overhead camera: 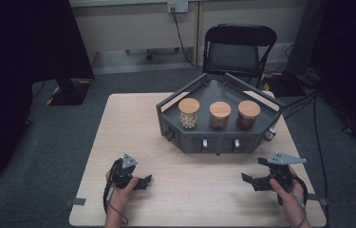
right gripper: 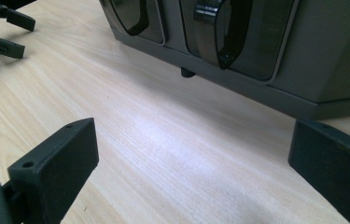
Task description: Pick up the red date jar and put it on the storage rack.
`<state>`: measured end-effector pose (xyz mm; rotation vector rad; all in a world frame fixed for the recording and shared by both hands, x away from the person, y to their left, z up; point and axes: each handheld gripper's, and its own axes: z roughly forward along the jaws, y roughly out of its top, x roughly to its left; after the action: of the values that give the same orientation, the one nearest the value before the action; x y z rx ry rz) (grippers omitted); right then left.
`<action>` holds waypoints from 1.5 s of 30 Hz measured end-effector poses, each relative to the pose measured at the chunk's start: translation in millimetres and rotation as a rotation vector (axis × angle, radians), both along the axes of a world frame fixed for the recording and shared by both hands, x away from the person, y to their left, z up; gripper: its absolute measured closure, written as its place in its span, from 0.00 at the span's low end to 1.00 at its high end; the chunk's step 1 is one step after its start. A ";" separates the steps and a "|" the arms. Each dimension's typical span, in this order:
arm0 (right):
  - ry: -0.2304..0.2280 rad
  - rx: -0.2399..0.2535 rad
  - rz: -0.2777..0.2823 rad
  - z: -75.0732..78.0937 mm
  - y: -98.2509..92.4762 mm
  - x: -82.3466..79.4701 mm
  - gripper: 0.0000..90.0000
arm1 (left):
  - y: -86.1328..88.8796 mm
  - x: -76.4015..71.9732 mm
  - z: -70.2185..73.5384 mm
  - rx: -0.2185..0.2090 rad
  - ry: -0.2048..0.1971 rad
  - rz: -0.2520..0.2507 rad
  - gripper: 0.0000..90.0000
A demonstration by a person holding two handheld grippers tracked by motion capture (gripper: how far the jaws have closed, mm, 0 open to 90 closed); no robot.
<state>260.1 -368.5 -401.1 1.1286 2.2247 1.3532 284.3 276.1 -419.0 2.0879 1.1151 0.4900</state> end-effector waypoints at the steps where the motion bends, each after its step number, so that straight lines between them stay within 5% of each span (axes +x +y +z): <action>1: 0.002 -0.001 0.003 -0.8 0.0 0.1 0.01 | 0.0 0.0 0.0 0.000 0.000 0.000 0.00; 45: 0.080 -0.136 0.057 -16.4 8.8 1.1 0.01 | 0.0 0.1 0.0 0.000 0.000 0.000 0.00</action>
<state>261.2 -359.7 -417.4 1.0977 2.3824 1.1761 284.4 276.2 -419.0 2.0878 1.1152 0.4896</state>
